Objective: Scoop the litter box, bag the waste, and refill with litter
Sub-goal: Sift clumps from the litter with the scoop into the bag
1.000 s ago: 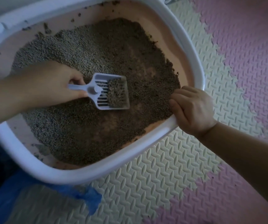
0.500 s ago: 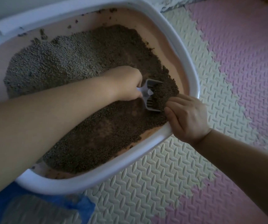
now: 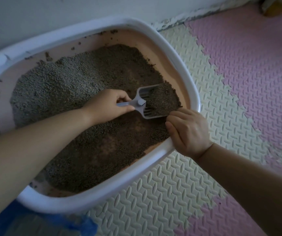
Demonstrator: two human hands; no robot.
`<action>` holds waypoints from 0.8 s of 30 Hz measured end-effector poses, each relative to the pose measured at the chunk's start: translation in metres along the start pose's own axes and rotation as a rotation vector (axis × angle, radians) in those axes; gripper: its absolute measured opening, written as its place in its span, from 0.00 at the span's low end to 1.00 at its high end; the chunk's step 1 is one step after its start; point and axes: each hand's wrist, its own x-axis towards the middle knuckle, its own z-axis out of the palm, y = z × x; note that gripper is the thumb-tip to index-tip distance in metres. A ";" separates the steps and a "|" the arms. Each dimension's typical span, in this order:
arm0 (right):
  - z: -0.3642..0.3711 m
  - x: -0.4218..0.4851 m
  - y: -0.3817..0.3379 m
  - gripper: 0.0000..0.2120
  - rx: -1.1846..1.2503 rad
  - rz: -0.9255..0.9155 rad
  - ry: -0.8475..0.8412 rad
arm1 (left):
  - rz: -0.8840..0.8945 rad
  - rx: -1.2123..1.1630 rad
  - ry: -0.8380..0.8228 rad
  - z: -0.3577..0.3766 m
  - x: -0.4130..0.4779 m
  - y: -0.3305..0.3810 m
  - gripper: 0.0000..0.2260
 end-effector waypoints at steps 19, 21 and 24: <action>-0.003 -0.001 -0.004 0.17 -0.009 0.022 0.017 | -0.005 0.031 0.142 -0.051 -0.064 0.018 0.06; -0.003 -0.002 -0.004 0.17 -0.008 0.026 0.018 | -0.019 0.026 0.155 -0.052 -0.066 0.019 0.05; -0.003 -0.002 -0.003 0.17 -0.015 0.028 0.011 | -0.038 0.047 0.173 -0.054 -0.070 0.017 0.06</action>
